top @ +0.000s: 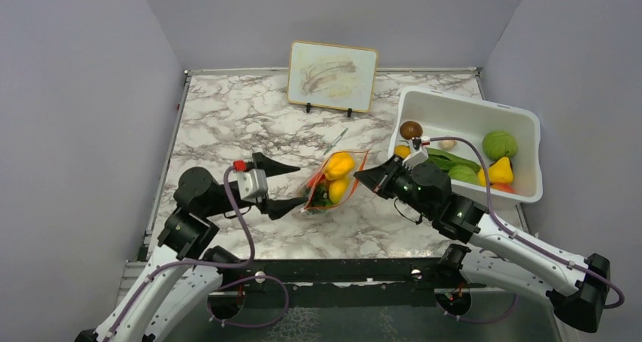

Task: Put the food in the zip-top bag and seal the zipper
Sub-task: Zip the zipper food storage bag at the center of the board.

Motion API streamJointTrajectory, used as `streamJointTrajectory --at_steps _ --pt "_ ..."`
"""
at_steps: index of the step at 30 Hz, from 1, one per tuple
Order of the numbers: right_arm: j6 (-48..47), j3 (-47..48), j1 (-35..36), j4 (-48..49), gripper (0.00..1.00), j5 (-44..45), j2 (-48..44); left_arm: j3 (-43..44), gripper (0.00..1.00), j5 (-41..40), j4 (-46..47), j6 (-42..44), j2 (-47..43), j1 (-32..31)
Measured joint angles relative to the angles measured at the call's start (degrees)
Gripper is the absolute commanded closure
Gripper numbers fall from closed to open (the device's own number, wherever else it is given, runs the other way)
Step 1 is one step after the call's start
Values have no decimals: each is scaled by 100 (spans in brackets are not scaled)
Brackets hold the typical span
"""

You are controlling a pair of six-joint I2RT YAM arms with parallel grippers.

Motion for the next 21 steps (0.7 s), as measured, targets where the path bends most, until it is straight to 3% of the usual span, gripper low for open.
streamJointTrajectory --at_steps 4,10,17,21 --pt "232 0 0 68 99 35 118 -245 30 459 -181 621 -623 -13" --pt "494 -2 0 131 99 44 278 -601 31 962 -638 1021 -723 -11" --pt "645 -4 0 129 99 92 197 -769 31 979 -1421 1440 -1040 -11" --pt "726 -4 0 70 99 170 166 -833 37 822 -1670 1650 -1185 -11"
